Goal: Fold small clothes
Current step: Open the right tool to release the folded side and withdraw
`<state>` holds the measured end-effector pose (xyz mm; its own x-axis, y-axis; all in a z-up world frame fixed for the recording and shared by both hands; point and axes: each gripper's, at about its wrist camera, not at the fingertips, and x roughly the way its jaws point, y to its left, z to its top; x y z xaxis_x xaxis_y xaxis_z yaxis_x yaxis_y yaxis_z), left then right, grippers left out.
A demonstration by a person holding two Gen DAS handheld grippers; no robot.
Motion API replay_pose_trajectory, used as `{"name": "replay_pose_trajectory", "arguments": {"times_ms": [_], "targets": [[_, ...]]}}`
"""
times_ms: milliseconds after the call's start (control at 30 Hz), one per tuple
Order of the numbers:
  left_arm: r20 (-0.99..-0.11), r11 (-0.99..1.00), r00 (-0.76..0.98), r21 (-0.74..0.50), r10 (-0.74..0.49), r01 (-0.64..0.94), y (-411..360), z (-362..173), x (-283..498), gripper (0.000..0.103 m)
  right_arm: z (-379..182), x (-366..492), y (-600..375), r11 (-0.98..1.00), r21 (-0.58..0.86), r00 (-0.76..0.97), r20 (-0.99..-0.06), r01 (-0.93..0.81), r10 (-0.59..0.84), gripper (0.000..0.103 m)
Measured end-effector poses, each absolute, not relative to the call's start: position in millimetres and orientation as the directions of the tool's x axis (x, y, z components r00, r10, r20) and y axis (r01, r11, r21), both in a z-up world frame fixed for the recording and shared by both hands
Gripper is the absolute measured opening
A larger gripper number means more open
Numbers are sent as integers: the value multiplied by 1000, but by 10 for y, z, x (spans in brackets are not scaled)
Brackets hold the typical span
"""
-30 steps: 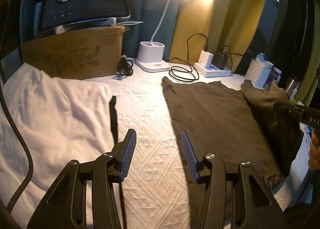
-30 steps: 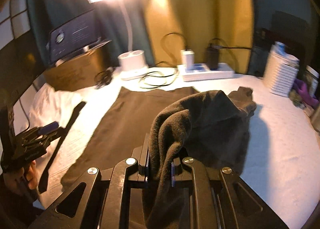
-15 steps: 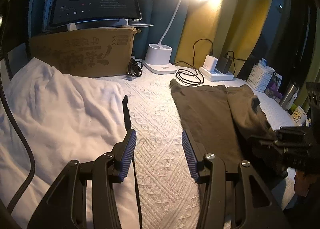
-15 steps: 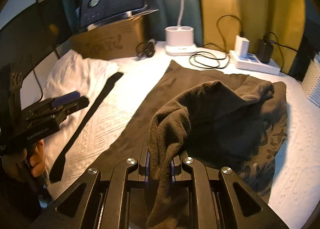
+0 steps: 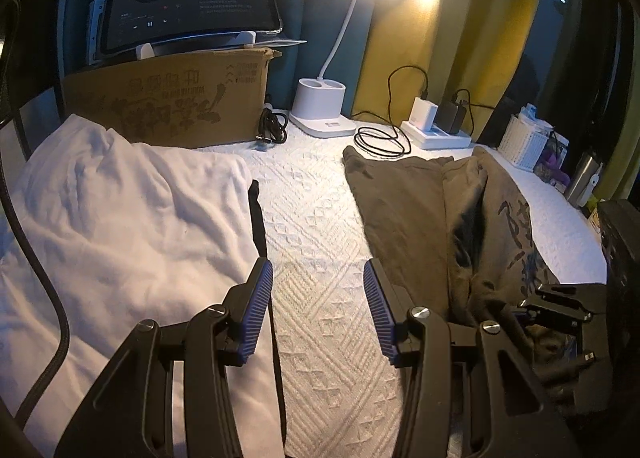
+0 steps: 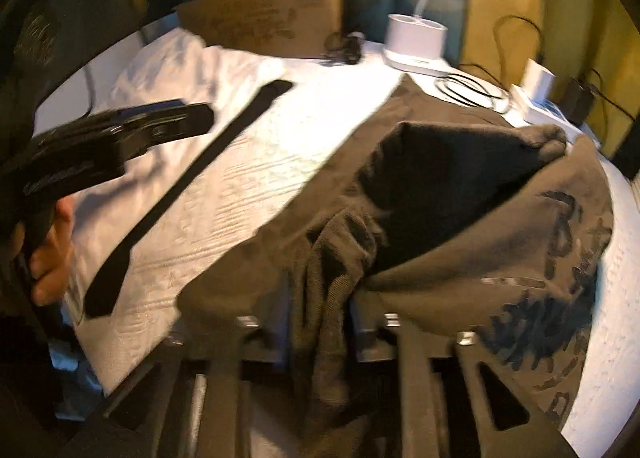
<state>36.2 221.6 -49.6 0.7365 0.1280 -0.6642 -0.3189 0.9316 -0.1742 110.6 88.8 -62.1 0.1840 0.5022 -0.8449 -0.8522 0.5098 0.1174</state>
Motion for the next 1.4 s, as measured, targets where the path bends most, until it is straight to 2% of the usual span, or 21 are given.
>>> {"name": "replay_pose_trajectory", "arguments": {"times_ms": [67,200,433,600,1200,1400], "targets": [[-667,934,734,-167,130,-317,2181,-472,371,47,-608,1015,893,464,158,132,-836,-872,533,81],[-668,939,732,-150,134,-309,2110,-400,418,47,-551,914,830,442,147,136,-825,-885,548,81],[-670,957,728,-92,144,-274,1947,-247,654,47,-319,1139,397,513,160,204,-787,-843,582,82],[-682,973,726,-92,94,-213,1734,-203,1000,48,-223,1433,9,583,153,274,-770,-798,576,81],[-754,1000,657,6,-3,11,1187,-392,2204,48,-354,2592,-886,748,189,391,-758,-636,523,82],[-763,999,645,-6,-34,46,1138,-456,2445,48,-414,2857,-989,793,169,440,-755,-586,486,82]]}}
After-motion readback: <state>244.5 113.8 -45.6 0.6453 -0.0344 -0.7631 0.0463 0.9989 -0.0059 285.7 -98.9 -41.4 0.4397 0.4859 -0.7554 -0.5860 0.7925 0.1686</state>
